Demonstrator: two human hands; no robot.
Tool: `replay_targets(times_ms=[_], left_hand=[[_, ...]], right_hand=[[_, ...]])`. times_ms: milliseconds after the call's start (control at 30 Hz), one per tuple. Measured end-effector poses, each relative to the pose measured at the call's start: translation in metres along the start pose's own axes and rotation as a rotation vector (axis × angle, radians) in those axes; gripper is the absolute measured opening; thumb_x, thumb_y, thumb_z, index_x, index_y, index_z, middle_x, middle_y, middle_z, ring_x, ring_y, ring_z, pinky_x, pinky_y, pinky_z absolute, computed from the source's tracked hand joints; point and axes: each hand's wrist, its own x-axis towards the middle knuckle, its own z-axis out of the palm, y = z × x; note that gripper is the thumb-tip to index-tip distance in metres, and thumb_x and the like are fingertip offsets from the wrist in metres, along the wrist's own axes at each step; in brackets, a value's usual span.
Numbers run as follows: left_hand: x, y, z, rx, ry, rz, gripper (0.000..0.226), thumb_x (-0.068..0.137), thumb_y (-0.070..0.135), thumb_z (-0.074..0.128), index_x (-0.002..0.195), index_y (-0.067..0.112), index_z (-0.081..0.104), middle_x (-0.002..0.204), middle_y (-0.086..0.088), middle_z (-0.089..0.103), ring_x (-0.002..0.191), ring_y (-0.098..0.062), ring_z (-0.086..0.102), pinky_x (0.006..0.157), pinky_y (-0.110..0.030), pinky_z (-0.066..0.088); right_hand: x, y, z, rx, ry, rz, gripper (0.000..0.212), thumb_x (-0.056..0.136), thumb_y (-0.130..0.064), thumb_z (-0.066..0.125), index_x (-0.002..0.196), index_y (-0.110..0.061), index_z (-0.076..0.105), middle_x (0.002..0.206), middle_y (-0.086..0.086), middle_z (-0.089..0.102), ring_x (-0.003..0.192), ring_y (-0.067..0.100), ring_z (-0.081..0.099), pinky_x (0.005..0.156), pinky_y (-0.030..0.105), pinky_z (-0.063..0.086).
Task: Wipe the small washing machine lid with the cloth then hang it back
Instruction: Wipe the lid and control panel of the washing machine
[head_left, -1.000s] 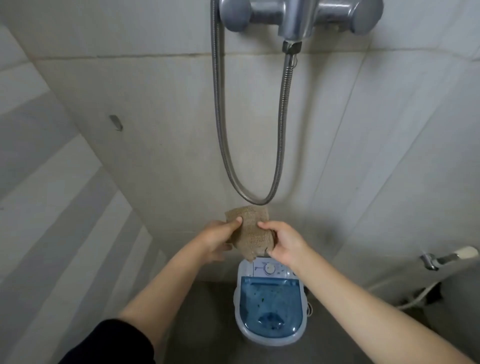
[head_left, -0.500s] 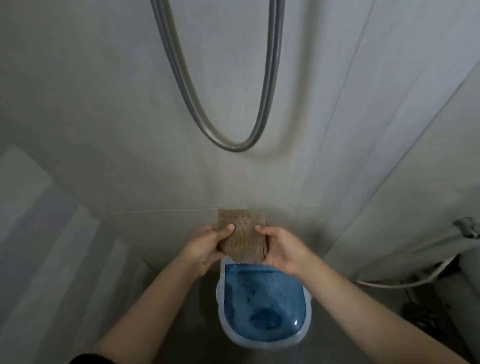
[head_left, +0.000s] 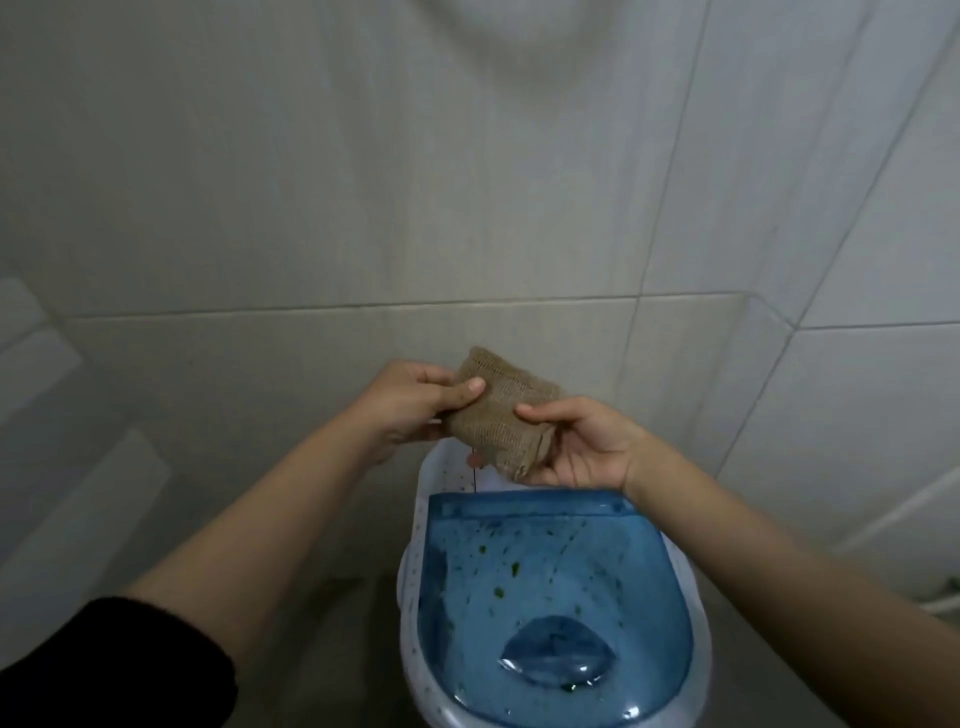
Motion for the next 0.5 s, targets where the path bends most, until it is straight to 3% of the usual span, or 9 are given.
replay_targets(times_ms=[100, 200, 367, 500], left_hand=[[-0.015, -0.007, 0.002, 0.058, -0.021, 0.098, 0.024, 0.082, 0.019, 0.069, 0.098, 0.001, 0.069, 0.091, -0.011, 0.071, 0.081, -0.016, 0.067, 0.079, -0.030, 0.057], [-0.036, -0.008, 0.004, 0.075, -0.028, 0.182, 0.021, 0.081, 0.015, 0.069, 0.096, 0.000, 0.069, 0.085, -0.009, 0.070, 0.071, -0.010, 0.069, 0.067, -0.022, 0.059], [-0.065, -0.009, 0.008, 0.025, 0.004, 0.250, 0.027, 0.079, 0.008, 0.071, 0.103, -0.005, 0.067, 0.083, -0.008, 0.070, 0.062, -0.004, 0.069, 0.057, -0.016, 0.054], [-0.078, -0.024, 0.005, 0.075, 0.040, 0.285, 0.032, 0.080, 0.018, 0.071, 0.105, -0.002, 0.069, 0.087, -0.007, 0.072, 0.078, -0.013, 0.070, 0.072, -0.024, 0.057]], right_hand=[[-0.009, 0.009, 0.006, -0.008, 0.042, -0.010, 0.069, 0.059, -0.030, 0.084, 0.118, -0.004, 0.060, 0.108, 0.020, 0.070, 0.094, 0.035, 0.070, 0.079, 0.041, 0.058], [-0.026, 0.017, 0.020, -0.149, 0.170, 0.006, 0.046, 0.071, -0.040, 0.064, 0.106, -0.011, 0.063, 0.087, 0.012, 0.075, 0.076, 0.026, 0.073, 0.068, 0.037, 0.059], [-0.053, 0.035, 0.046, -0.154, 0.198, -0.099, 0.019, 0.093, -0.013, 0.050, 0.109, -0.007, 0.058, 0.084, 0.014, 0.076, 0.073, 0.026, 0.075, 0.069, 0.043, 0.060], [-0.063, 0.044, 0.062, -0.104, 0.221, -0.127, 0.017, 0.096, 0.000, 0.043, 0.106, 0.002, 0.057, 0.082, 0.019, 0.075, 0.070, 0.028, 0.075, 0.068, 0.042, 0.060]])
